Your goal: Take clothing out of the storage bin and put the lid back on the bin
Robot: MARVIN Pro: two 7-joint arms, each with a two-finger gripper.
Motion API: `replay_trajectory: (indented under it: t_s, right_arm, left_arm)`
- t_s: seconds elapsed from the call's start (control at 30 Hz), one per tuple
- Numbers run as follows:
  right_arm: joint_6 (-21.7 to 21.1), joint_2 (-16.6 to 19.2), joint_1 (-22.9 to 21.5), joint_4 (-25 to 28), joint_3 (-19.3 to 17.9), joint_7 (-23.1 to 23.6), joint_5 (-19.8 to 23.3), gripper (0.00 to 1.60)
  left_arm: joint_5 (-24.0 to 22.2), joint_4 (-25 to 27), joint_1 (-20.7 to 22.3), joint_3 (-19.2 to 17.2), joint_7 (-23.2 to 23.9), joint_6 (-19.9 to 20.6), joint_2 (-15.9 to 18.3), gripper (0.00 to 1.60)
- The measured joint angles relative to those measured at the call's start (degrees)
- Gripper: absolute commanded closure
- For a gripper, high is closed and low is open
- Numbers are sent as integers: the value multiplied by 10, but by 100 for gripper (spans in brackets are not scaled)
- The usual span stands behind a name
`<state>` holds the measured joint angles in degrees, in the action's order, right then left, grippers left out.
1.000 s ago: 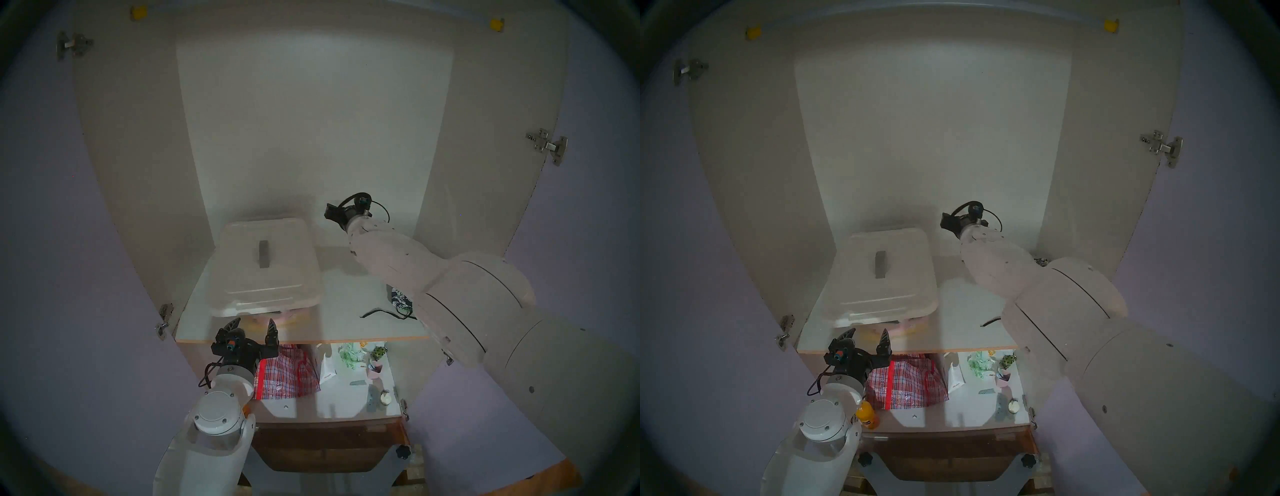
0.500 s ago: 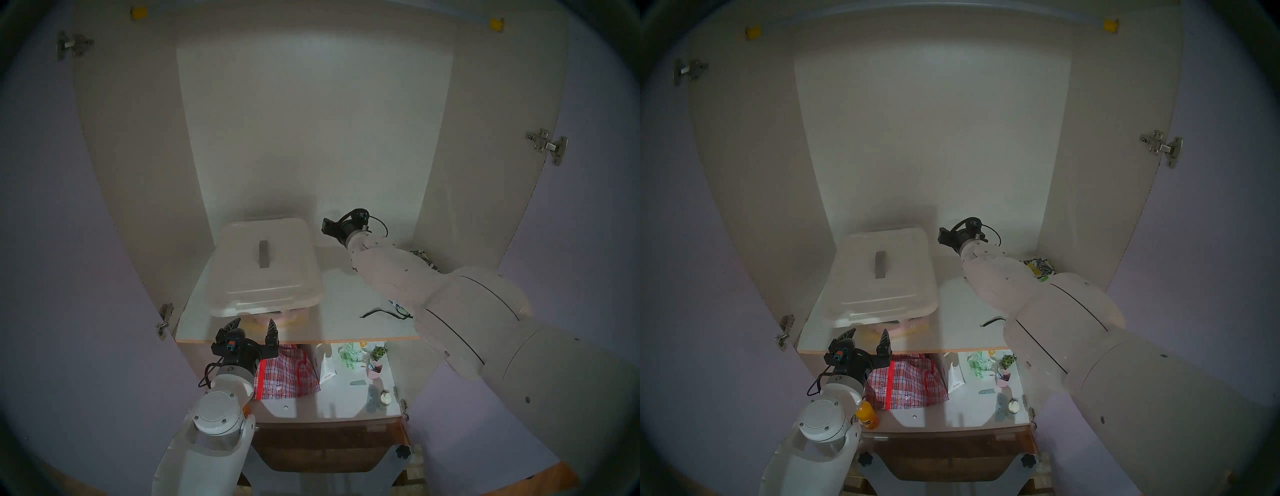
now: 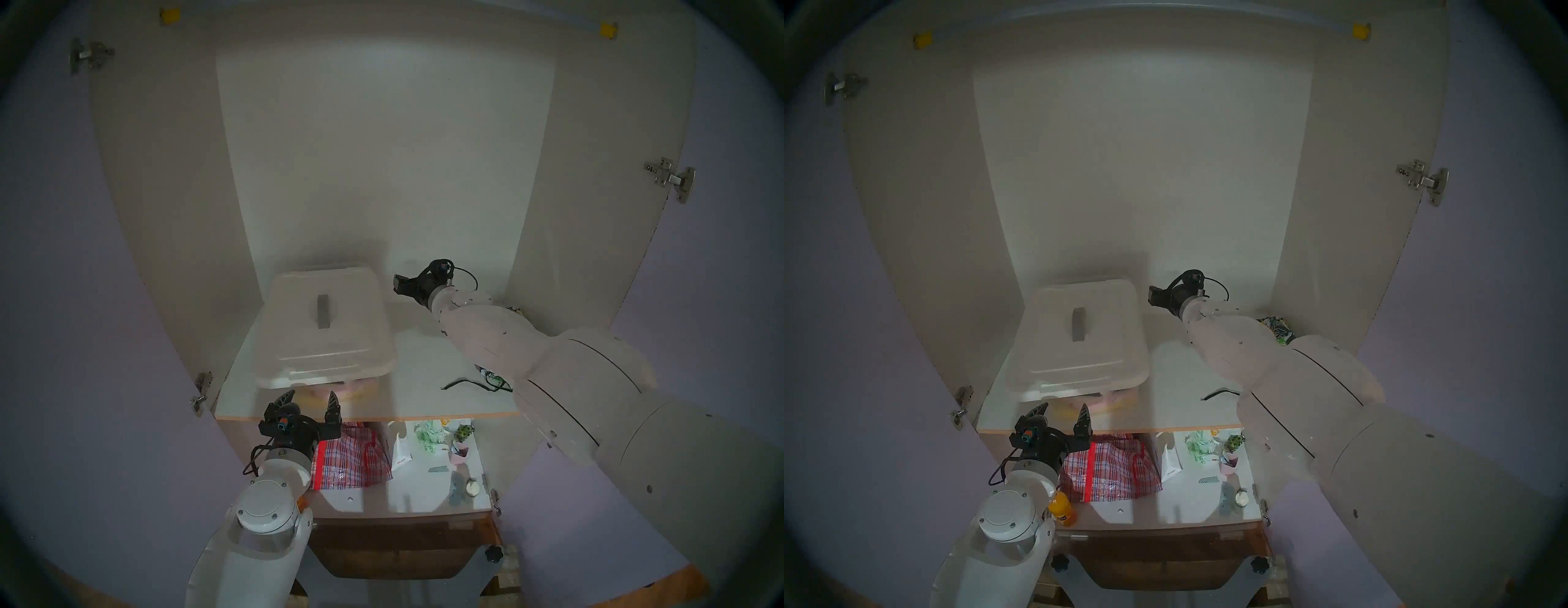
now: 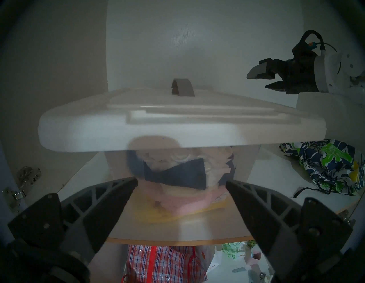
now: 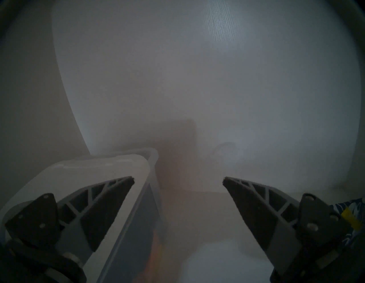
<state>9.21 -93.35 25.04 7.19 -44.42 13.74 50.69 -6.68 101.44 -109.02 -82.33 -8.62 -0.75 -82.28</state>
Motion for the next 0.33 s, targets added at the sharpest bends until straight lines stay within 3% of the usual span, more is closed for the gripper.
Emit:
replay_trajectory:
  t_s: [0.33]
  right_arm:
    - [-3, 6, 0, -1, -2, 5, 0, 0]
  left_arm:
    - [-2, 0, 0, 3, -3, 0, 3, 0]
